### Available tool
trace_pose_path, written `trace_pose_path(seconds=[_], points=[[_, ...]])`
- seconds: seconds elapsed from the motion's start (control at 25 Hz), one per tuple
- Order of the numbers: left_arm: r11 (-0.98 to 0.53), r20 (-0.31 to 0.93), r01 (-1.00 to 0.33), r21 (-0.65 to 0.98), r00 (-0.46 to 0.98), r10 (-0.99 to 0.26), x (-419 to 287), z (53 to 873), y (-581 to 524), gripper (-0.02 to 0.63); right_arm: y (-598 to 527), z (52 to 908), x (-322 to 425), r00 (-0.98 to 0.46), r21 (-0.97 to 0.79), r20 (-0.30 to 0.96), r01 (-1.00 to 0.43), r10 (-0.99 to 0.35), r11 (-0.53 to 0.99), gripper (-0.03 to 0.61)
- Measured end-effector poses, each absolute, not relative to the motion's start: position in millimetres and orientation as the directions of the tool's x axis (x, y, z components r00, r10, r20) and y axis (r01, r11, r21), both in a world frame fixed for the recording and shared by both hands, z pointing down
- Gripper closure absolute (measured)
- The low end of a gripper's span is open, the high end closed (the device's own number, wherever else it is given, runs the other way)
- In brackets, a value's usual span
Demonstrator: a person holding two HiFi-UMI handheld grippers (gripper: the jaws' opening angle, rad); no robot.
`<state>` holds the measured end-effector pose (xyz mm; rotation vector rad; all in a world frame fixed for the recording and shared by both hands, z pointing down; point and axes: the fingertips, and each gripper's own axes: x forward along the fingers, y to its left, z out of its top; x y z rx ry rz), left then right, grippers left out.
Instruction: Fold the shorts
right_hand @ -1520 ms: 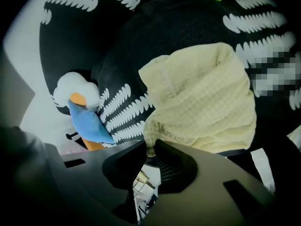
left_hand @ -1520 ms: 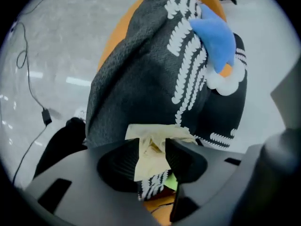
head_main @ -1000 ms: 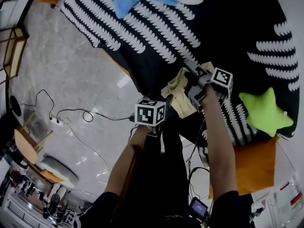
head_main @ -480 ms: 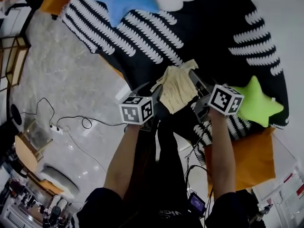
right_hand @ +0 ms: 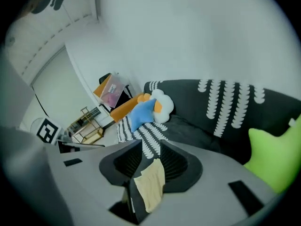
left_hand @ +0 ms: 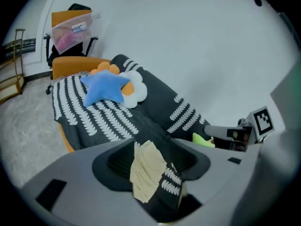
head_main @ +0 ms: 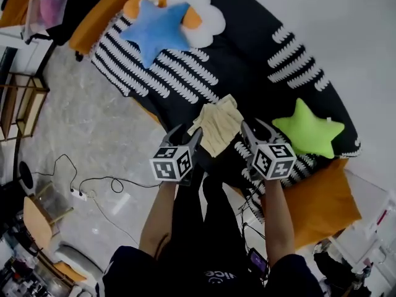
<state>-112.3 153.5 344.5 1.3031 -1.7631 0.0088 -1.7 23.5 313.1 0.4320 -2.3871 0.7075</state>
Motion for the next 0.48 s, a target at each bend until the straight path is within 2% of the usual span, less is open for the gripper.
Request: trace_pose_path(seconds=[0.2,0.48], points=[[0.393,0.629,-0.823,0.41,-0.057,-0.776,-96,293,160,0.385,42,276,19,-0.747,-0.241,0.645,-0.401,-0.164,0.884,0.437],[0.332,0.593,-0.88,0.339,-0.073,-0.802,-71,234,180,0.387,62,223,43,-0.76,-0.166,0.607,-0.408,-0.233,0.898,0.443]])
